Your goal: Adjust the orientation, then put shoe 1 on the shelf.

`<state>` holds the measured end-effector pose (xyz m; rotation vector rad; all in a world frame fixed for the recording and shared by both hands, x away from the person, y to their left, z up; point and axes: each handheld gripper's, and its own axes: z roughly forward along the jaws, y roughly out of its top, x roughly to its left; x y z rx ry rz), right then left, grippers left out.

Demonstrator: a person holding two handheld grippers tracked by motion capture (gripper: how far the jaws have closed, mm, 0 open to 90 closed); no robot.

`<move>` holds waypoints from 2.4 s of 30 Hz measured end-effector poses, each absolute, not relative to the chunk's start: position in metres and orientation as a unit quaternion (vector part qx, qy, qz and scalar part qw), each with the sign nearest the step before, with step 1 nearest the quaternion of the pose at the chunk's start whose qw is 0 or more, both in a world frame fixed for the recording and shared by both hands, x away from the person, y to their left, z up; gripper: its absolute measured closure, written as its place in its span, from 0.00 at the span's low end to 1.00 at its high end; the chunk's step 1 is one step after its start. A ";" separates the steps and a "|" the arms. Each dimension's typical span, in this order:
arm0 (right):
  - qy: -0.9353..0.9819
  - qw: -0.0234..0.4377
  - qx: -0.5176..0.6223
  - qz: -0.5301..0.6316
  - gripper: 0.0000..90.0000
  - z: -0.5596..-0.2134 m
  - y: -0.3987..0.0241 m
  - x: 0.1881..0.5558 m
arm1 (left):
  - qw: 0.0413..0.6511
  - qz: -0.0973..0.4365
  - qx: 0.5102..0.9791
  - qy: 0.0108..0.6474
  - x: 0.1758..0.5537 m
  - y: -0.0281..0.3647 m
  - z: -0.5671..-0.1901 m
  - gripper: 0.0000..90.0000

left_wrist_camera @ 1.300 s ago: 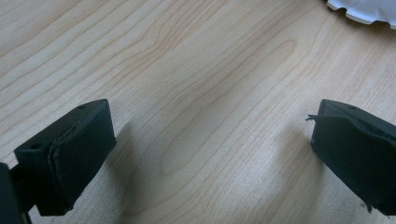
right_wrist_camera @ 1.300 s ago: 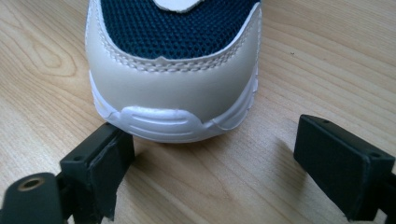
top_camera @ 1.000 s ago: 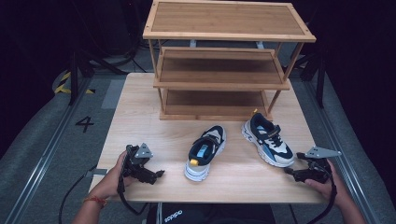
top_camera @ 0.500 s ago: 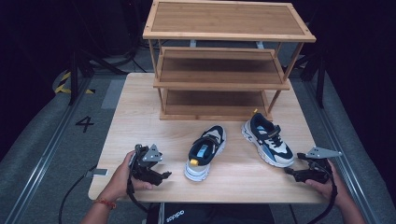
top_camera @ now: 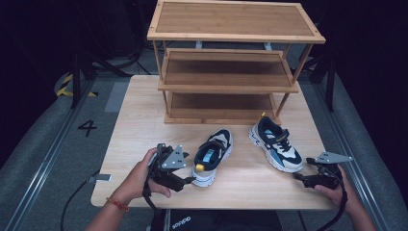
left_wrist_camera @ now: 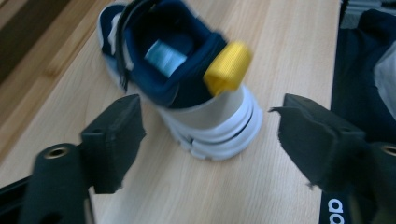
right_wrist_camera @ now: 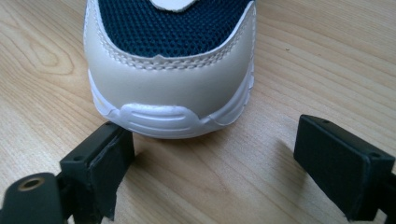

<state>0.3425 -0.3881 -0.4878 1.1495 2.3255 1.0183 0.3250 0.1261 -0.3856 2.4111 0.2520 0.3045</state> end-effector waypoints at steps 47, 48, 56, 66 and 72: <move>0.825 0.173 0.399 0.361 0.14 -0.488 -0.390 0.343 | 0.143 -0.038 0.989 0.017 0.362 0.040 -0.401 0.83; 0.825 0.173 0.399 0.361 0.14 -0.488 -0.390 0.343 | 0.143 -0.036 0.989 0.016 0.361 0.039 -0.401 0.83; 0.826 0.172 0.398 0.361 0.14 -0.488 -0.390 0.343 | 0.154 -0.038 0.987 0.020 0.357 0.036 -0.401 0.83; 0.826 0.171 0.397 0.362 0.14 -0.488 -0.390 0.343 | 0.161 -0.022 0.987 0.014 0.358 0.037 -0.386 0.83; 0.826 0.171 0.397 0.362 0.14 -0.488 -0.391 0.343 | 0.171 -0.008 0.985 0.014 0.365 0.036 -0.367 0.83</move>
